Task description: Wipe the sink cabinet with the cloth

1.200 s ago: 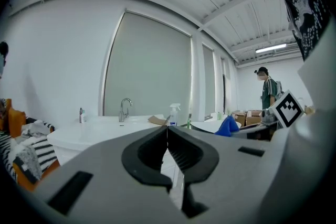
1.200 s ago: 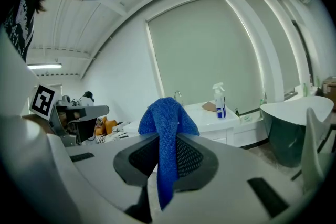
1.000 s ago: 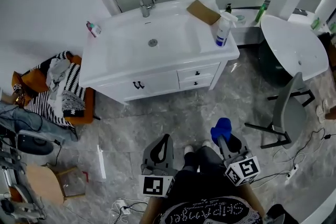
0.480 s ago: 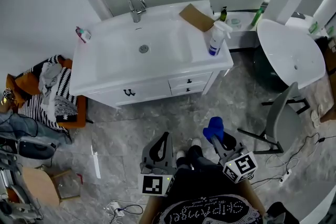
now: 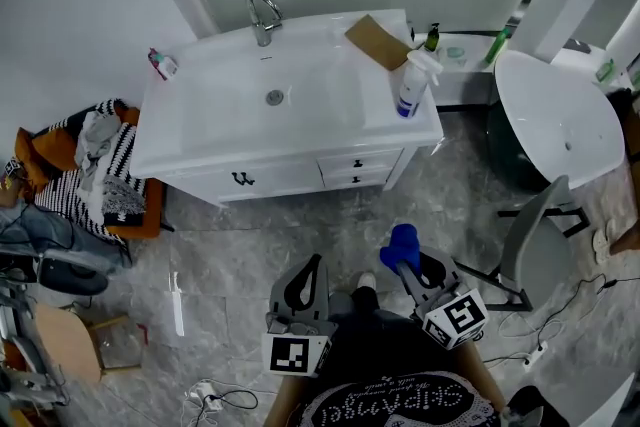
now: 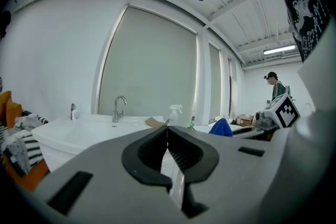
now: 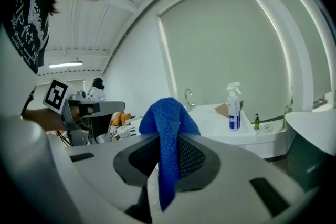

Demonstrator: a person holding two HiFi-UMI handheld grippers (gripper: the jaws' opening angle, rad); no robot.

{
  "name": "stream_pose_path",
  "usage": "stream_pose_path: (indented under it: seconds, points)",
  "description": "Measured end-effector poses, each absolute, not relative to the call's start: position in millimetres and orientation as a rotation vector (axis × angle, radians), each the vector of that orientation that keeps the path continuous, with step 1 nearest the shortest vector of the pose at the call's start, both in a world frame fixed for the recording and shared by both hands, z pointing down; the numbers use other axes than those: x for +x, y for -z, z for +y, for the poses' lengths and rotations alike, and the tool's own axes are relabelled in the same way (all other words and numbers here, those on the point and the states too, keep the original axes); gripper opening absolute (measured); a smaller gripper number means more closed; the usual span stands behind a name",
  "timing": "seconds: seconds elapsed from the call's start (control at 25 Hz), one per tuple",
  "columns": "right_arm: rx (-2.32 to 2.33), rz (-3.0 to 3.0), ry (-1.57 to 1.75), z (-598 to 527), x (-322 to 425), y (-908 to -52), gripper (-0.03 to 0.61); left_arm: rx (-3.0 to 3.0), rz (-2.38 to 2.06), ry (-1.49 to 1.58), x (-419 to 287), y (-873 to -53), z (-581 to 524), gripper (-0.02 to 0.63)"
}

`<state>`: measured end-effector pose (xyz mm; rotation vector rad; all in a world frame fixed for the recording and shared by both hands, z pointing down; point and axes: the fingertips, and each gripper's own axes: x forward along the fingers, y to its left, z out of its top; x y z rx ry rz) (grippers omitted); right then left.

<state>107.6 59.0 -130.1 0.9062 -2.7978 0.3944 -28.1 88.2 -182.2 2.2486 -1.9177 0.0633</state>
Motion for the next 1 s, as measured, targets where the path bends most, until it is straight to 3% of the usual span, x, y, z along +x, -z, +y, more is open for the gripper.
stream_pose_path:
  seconds: [0.48,1.0]
  points:
    - [1.03,-2.761,-0.507,44,117,117,0.058,2.297,-1.897,-0.085,-28,181,73,0.006]
    - [1.193,-2.732,-0.541,-9,34,82,0.058,2.346,-1.83,-0.077,-99,141,22,0.006]
